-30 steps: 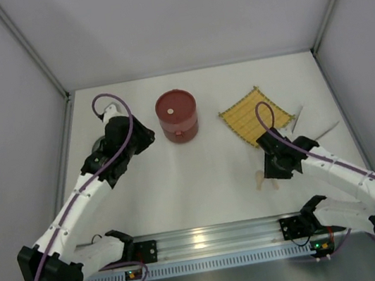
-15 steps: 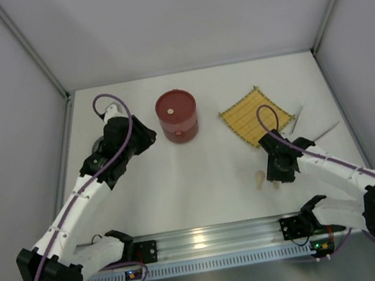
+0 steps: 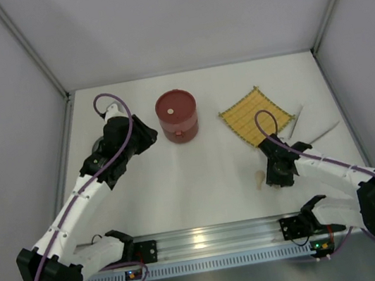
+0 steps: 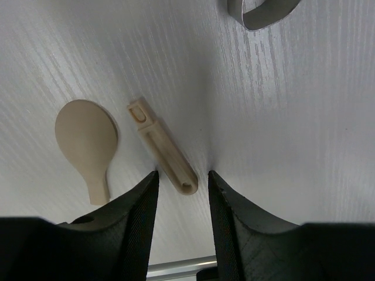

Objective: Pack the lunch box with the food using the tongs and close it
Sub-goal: Pick up the utensils from the center of the board.

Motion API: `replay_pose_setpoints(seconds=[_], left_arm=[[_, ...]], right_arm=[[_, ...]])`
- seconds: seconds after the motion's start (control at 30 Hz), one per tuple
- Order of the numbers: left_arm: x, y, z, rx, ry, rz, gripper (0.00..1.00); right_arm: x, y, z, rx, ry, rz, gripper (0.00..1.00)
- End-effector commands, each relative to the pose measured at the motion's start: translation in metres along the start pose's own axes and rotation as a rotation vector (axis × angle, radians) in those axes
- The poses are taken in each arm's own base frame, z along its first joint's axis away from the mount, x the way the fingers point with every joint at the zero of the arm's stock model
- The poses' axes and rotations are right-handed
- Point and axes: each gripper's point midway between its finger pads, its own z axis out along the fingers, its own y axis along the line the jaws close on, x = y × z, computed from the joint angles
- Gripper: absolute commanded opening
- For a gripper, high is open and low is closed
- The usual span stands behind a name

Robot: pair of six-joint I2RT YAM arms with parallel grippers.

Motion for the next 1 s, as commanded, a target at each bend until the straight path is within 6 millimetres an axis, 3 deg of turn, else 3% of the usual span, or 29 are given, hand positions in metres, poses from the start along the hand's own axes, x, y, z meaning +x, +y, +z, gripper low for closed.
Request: replay_pose_setpoints(seconds=[0.0, 0.43, 0.97], left_arm=[[-0.009, -0.011, -0.001, 0.048, -0.03, -0.01, 0.45], [-0.007, -0.012, 0.0, 0.053, -0.024, -0.013, 0.45], [-0.01, -0.014, -0.003, 0.063, -0.032, -0.015, 0.44]], right_arm=[[-0.012, 0.012, 0.005, -0.049, -0.041, 0.036, 0.39], [-0.013, 0.024, 0.013, -0.096, -0.031, 0.039, 0.31], [-0.012, 0.028, 0.013, -0.118, -0.013, 0.024, 0.09]])
